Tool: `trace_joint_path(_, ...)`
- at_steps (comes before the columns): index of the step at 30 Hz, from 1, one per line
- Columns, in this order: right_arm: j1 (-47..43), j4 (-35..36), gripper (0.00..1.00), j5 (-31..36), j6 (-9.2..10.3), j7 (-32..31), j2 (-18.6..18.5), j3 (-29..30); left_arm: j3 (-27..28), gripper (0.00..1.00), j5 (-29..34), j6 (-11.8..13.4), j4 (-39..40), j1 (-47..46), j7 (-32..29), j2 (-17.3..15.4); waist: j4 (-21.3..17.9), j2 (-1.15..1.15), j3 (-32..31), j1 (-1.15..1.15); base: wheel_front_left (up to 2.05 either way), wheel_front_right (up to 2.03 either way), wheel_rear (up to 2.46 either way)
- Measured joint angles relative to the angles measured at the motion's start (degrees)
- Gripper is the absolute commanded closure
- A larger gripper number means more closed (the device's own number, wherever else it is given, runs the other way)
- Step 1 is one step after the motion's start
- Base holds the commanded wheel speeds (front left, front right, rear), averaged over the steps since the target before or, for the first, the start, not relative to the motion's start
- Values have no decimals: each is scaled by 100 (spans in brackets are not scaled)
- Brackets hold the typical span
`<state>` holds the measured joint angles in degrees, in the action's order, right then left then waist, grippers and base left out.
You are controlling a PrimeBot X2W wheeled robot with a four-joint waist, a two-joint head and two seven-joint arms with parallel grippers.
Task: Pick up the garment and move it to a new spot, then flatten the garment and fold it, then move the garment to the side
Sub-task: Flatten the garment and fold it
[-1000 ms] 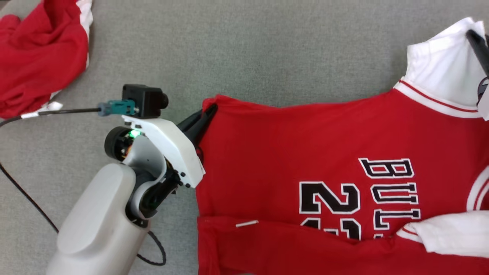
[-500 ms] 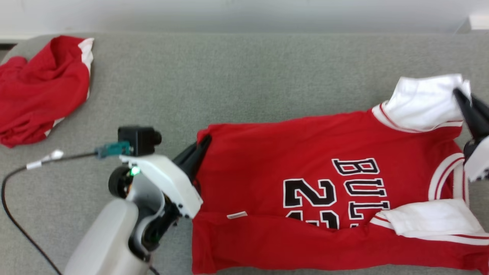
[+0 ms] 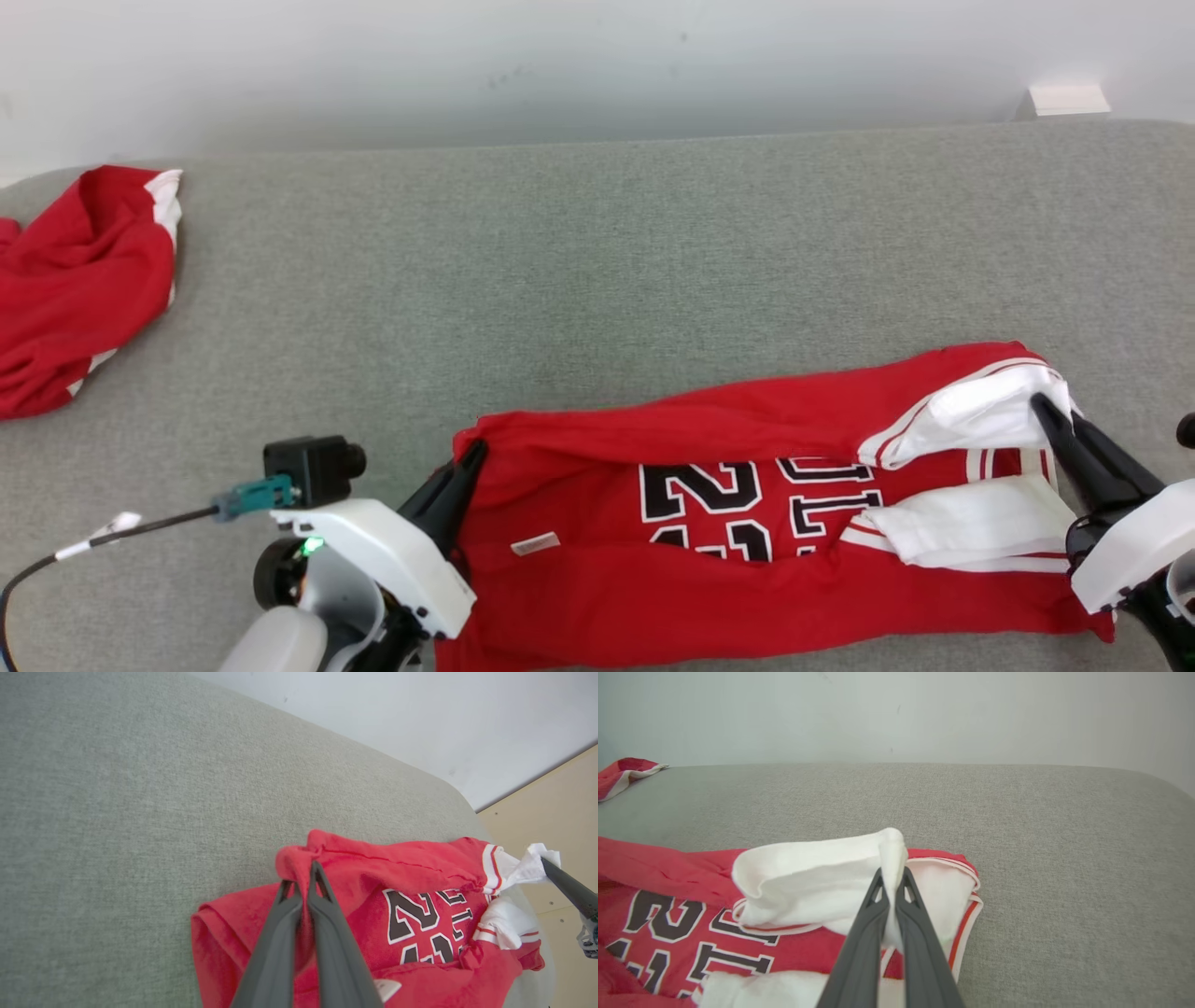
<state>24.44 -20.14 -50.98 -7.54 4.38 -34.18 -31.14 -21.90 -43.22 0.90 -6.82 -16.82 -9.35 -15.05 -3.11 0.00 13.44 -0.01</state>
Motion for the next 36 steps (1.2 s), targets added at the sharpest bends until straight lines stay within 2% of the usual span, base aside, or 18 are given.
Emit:
trace_joint_path(8,-349,201,100,113,0,-94,171,158,59,100,-48,103,191,181,33,-42,-110,0,-68,0,0,0,0)
trace_joint_path(9,-411,230,100,156,0,-189,170,170,51,84,-46,136,215,268,30,-77,-133,0,-94,0,0,0,0)
trace_joint_path(10,-454,254,73,155,0,-258,169,176,37,38,-24,156,225,310,29,-103,-142,0,-107,0,0,0,0)
trace_joint_path(11,-504,261,1,153,0,-350,165,178,23,0,5,172,229,354,31,-138,-148,0,-121,0,0,0,0)
trace_joint_path(15,-822,421,0,64,0,-602,7,240,-2,0,277,298,234,582,159,-320,-149,0,-221,0,0,0,0)
trace_joint_path(18,-1128,593,0,-35,-1,-628,-194,481,49,0,479,455,343,840,488,-448,-145,0,-331,0,0,0,0)
trace_joint_path(21,-1479,756,0,-211,0,-632,-383,867,209,0,726,687,552,1088,1079,-443,-128,0,-419,0,0,0,0)
trace_joint_path(25,-1694,843,0,-267,0,-638,-454,1463,276,0,1131,928,693,1385,1925,-366,-98,0,-505,0,0,0,0)
trace_joint_path(28,-1718,850,0,-263,0,-824,-360,1829,316,0,1444,1117,698,1511,2297,-213,-56,0,-563,0,0,0,0)
trace_joint_path(31,-1607,760,0,-246,0,-1191,-96,2080,330,0,1764,1221,678,1628,2409,-52,-18,0,-619,0,0,0,0)
trace_joint_path(36,-1373,448,0,-111,0,-2199,354,2117,401,0,2506,1259,735,1785,2436,197,113,0,-673,0,0,0,0)
